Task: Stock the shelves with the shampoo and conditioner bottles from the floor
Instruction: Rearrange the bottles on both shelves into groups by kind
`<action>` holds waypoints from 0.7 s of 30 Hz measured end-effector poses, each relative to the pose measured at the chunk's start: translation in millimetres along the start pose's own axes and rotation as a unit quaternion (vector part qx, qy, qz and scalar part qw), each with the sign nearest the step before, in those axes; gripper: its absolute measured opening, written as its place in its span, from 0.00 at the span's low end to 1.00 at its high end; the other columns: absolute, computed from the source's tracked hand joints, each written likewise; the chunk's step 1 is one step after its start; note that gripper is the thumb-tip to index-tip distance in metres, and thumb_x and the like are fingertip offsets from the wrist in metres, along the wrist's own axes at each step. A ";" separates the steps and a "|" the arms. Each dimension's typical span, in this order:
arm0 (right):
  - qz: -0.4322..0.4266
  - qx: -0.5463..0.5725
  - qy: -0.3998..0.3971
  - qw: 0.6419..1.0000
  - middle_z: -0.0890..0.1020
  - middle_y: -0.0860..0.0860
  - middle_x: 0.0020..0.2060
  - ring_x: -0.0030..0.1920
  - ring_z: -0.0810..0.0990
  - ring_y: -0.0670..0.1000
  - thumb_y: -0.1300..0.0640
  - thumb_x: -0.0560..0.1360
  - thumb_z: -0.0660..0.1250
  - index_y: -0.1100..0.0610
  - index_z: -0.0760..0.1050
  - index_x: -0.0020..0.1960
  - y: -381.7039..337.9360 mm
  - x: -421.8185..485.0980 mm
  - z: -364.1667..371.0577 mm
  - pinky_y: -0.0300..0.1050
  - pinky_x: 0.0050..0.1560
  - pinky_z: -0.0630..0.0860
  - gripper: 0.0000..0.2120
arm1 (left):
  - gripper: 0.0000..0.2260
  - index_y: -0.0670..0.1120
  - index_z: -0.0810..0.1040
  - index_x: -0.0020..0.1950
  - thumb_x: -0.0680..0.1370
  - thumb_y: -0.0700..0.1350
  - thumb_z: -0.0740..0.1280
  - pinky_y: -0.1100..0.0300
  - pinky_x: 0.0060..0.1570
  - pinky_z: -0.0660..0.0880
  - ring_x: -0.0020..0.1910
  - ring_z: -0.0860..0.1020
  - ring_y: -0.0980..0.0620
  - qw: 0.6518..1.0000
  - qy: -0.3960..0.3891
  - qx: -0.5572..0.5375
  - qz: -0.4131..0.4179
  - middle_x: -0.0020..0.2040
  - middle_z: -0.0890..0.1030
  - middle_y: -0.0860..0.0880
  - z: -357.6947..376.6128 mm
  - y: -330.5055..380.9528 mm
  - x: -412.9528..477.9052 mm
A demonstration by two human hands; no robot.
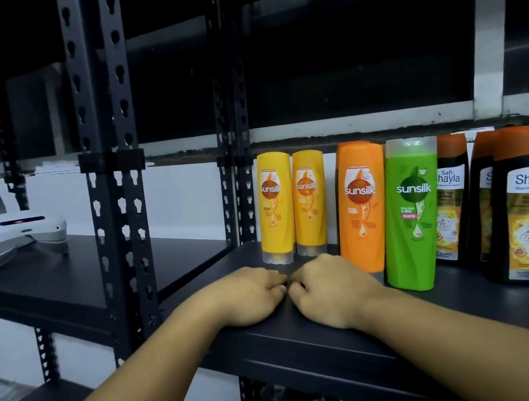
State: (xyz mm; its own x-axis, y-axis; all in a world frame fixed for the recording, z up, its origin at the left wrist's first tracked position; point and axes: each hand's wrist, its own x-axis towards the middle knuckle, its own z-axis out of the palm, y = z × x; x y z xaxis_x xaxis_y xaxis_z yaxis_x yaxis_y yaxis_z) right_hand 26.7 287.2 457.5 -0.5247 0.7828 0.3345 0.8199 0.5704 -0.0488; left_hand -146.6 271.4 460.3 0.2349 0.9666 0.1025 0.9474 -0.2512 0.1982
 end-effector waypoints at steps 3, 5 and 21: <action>0.007 0.020 -0.106 0.994 0.77 0.52 0.68 0.68 0.74 0.56 0.46 0.84 0.52 0.49 0.76 0.67 -0.3 -11.9 -7.8 0.49 0.67 0.71 0.20 | 0.18 0.54 0.72 0.75 0.85 0.52 0.57 0.56 0.72 0.65 0.73 0.70 0.50 0.999 0.025 -0.031 -0.007 0.74 0.73 0.53 0.1 -0.2 -10.5; -0.012 0.025 -0.157 0.987 0.59 0.47 0.81 0.80 0.57 0.49 0.44 0.86 0.49 0.49 0.59 0.81 1.9 -27.1 -15.7 0.43 0.76 0.55 0.25 | 0.20 0.55 0.72 0.76 0.85 0.54 0.58 0.55 0.73 0.65 0.74 0.69 0.51 0.999 0.038 -0.032 -0.020 0.76 0.72 0.54 0.5 -0.6 -9.9; 0.032 0.019 -0.167 0.985 0.47 0.35 0.80 0.79 0.44 0.38 0.41 0.85 0.44 0.43 0.46 0.83 72.6 -189.4 -63.8 0.47 0.81 0.43 0.27 | 0.20 0.58 0.72 0.76 0.84 0.56 0.60 0.62 0.75 0.59 0.76 0.65 0.57 0.996 0.032 -0.027 0.078 0.76 0.69 0.59 16.7 72.2 -46.3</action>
State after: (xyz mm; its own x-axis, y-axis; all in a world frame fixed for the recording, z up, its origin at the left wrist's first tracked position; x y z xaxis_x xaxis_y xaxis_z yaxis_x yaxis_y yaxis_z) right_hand 200.2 164.4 450.6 -0.5228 0.8525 0.0014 0.8484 0.5204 -0.0971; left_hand -85.5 209.3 453.6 0.3629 0.9106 0.1979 0.8867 -0.4027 0.2269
